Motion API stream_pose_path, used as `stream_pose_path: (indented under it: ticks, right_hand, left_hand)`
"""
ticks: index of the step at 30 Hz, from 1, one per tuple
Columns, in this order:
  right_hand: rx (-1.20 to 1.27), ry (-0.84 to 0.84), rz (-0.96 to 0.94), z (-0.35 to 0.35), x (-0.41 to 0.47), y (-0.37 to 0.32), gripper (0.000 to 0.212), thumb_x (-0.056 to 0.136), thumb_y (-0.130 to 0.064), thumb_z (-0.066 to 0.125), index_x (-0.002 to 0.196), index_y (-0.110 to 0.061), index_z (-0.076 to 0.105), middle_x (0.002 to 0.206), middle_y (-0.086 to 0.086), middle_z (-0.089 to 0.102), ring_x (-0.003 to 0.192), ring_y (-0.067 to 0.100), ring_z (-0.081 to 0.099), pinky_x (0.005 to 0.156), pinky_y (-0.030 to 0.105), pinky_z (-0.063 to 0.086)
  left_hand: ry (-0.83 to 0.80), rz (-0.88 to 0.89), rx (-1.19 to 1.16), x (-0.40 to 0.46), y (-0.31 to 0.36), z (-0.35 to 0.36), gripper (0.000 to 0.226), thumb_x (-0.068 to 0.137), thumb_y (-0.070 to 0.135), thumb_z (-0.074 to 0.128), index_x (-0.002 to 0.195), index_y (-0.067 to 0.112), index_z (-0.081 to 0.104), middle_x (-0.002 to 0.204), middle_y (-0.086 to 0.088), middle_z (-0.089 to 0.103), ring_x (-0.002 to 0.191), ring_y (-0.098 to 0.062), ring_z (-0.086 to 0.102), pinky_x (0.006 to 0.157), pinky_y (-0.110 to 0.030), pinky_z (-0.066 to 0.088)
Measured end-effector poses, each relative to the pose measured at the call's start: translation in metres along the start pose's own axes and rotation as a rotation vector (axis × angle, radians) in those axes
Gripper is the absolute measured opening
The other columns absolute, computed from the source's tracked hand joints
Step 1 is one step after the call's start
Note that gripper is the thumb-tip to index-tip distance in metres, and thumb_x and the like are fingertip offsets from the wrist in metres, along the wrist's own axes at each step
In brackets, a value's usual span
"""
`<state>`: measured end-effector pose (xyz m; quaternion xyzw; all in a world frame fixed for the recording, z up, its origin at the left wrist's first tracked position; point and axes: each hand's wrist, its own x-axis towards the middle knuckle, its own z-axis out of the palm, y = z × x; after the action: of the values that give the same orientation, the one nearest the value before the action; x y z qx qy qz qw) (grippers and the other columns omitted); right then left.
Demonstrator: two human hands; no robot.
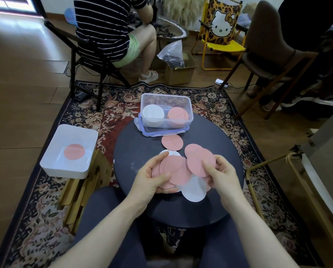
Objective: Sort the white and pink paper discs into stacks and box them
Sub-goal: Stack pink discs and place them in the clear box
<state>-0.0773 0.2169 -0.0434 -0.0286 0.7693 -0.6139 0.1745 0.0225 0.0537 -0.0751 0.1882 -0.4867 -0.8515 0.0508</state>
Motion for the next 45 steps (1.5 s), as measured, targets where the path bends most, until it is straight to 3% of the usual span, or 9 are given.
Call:
stream_pose_path:
  ticks: [5, 13, 17, 19, 21, 25, 30, 37, 45]
  right_hand:
    - [0.026, -0.119, 0.033, 0.014, -0.016, 0.003, 0.011, 0.093, -0.013, 0.059, 0.102, -0.012, 0.065, 0.076, -0.001, 0.063, 0.053, 0.007, 0.046, 0.048, 0.015, 0.037]
    - [0.002, -0.254, -0.064, 0.03, -0.034, -0.006, 0.003, 0.092, -0.009, 0.059, 0.092, -0.007, 0.061, 0.06, 0.001, 0.057, 0.046, 0.007, 0.046, 0.047, 0.016, 0.039]
    - [-0.01, -0.219, -0.151, 0.035, -0.038, -0.005, 0.005, 0.092, -0.005, 0.058, 0.089, -0.008, 0.061, 0.059, -0.009, 0.061, 0.049, 0.005, 0.049, 0.052, 0.014, 0.041]
    - [-0.091, -0.175, -0.221, 0.034, -0.037, -0.003, 0.009, 0.091, -0.008, 0.059, 0.087, -0.016, 0.061, 0.067, -0.01, 0.064, 0.056, 0.008, 0.053, 0.057, 0.014, 0.042]
    - [-0.231, -0.16, -0.289, 0.033, -0.035, 0.0, 0.011, 0.091, -0.014, 0.06, 0.086, -0.024, 0.061, 0.075, -0.014, 0.065, 0.064, 0.011, 0.055, 0.061, 0.015, 0.041]
    - [-0.437, -0.184, -0.399, 0.033, -0.034, 0.006, 0.01, 0.091, -0.019, 0.061, 0.089, -0.029, 0.063, 0.09, -0.018, 0.063, 0.076, 0.007, 0.053, 0.065, 0.011, 0.037]
    - [-0.369, -0.16, -0.403, 0.035, -0.034, 0.009, 0.019, 0.088, -0.013, 0.065, 0.089, -0.032, 0.063, 0.092, -0.016, 0.064, 0.076, 0.01, 0.055, 0.064, 0.014, 0.04]
    - [-0.354, -0.154, -0.404, 0.035, -0.035, 0.012, 0.019, 0.09, -0.014, 0.064, 0.087, -0.033, 0.063, 0.09, -0.012, 0.065, 0.08, 0.016, 0.058, 0.07, 0.022, 0.047]
    - [-0.437, -0.18, -0.394, 0.039, -0.035, 0.022, 0.035, 0.091, -0.001, 0.054, 0.101, -0.032, 0.066, 0.101, -0.024, 0.064, 0.097, 0.0, 0.057, 0.077, 0.009, 0.042]
  left_hand:
    - [-0.025, 0.003, -0.011, -0.009, 0.006, 0.007, 0.051, 0.089, -0.006, 0.057, 0.129, 0.025, 0.057, 0.125, -0.008, 0.059, 0.095, -0.031, 0.068, 0.067, -0.043, 0.06]
    - [0.008, 0.057, 0.118, -0.02, 0.014, 0.021, 0.022, 0.09, 0.013, 0.063, 0.111, 0.011, 0.055, 0.106, -0.011, 0.067, 0.084, -0.027, 0.067, 0.07, -0.036, 0.059]
    - [0.145, 0.235, 0.806, -0.019, 0.015, 0.016, 0.017, 0.087, 0.03, 0.062, 0.1, 0.022, 0.053, 0.1, 0.005, 0.06, 0.089, -0.013, 0.058, 0.079, -0.034, 0.05]
    - [0.242, 0.467, 1.234, -0.019, 0.016, 0.009, 0.019, 0.09, 0.035, 0.06, 0.099, 0.021, 0.052, 0.095, 0.009, 0.054, 0.083, -0.012, 0.053, 0.069, -0.031, 0.044]
    - [0.232, 0.591, 1.397, -0.019, 0.014, 0.003, 0.018, 0.09, 0.033, 0.059, 0.099, 0.018, 0.054, 0.09, 0.006, 0.053, 0.078, -0.016, 0.055, 0.061, -0.033, 0.045]
    - [0.152, 0.463, 1.31, -0.015, 0.007, -0.01, 0.018, 0.095, 0.025, 0.052, 0.112, 0.019, 0.052, 0.104, 0.006, 0.053, 0.091, -0.017, 0.057, 0.072, -0.033, 0.046]
    - [0.072, 0.478, 1.261, -0.013, 0.0, -0.017, 0.019, 0.097, 0.019, 0.048, 0.115, 0.022, 0.051, 0.115, 0.013, 0.056, 0.102, -0.011, 0.055, 0.081, -0.03, 0.045]
    - [0.034, 0.54, 1.282, -0.014, -0.011, -0.017, 0.021, 0.095, 0.024, 0.04, 0.113, 0.026, 0.051, 0.106, 0.01, 0.061, 0.093, -0.016, 0.058, 0.074, -0.039, 0.05]
    - [0.075, 0.616, 1.331, -0.016, -0.013, -0.009, 0.036, 0.089, 0.021, 0.034, 0.124, 0.028, 0.037, 0.11, 0.002, 0.063, 0.089, -0.019, 0.063, 0.068, -0.034, 0.051]
